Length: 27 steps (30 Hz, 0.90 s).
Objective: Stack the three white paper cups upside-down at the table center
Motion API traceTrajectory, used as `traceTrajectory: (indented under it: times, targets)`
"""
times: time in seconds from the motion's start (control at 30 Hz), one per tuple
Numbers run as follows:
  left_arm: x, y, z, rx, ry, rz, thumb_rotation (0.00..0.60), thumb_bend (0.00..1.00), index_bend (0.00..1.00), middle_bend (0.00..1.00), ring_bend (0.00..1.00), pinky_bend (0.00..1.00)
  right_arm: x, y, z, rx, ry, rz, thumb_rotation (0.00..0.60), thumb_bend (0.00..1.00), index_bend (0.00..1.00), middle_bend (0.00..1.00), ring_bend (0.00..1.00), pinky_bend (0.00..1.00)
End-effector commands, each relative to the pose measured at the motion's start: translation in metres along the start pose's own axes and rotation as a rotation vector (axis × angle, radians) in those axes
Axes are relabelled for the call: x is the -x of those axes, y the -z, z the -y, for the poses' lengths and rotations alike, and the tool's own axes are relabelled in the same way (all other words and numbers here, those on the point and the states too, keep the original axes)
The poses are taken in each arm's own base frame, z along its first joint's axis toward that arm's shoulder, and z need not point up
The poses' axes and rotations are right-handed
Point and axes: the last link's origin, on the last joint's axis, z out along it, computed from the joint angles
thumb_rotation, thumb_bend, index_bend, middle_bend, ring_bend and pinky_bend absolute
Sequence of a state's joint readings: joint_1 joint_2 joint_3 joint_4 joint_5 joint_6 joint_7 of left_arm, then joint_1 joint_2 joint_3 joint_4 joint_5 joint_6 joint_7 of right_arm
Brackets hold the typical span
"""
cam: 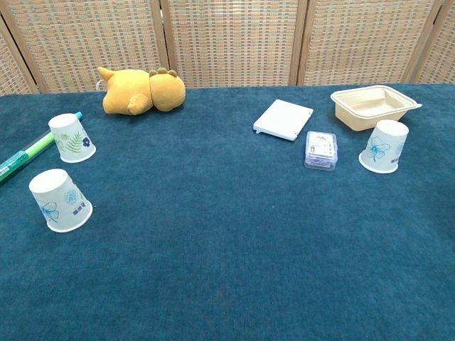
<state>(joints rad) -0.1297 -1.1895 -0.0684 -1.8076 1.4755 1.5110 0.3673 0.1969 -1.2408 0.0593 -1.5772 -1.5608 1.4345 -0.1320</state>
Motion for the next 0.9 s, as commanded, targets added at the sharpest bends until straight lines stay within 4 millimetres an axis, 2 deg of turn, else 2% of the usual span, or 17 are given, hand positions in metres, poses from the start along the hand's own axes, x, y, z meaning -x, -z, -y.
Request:
traceTrajectory:
  times: [0.03, 0.9]
  targets:
    - [0.0006, -0.0007, 0.0000, 0.001, -0.002, 0.004, 0.600, 0.00, 0.00, 0.00, 0.00, 0.00, 0.0005, -0.0005, -0.0002, 0.000, 0.003, 0.002, 0.600, 0.00, 0.00, 0.00, 0.00, 0.10]
    - [0.0010, -0.0014, -0.0023, 0.000, -0.010, 0.014, 0.600, 0.00, 0.00, 0.00, 0.00, 0.00, -0.0011, -0.0006, -0.0030, 0.003, -0.006, -0.002, 0.600, 0.00, 0.00, 0.00, 0.00, 0.10]
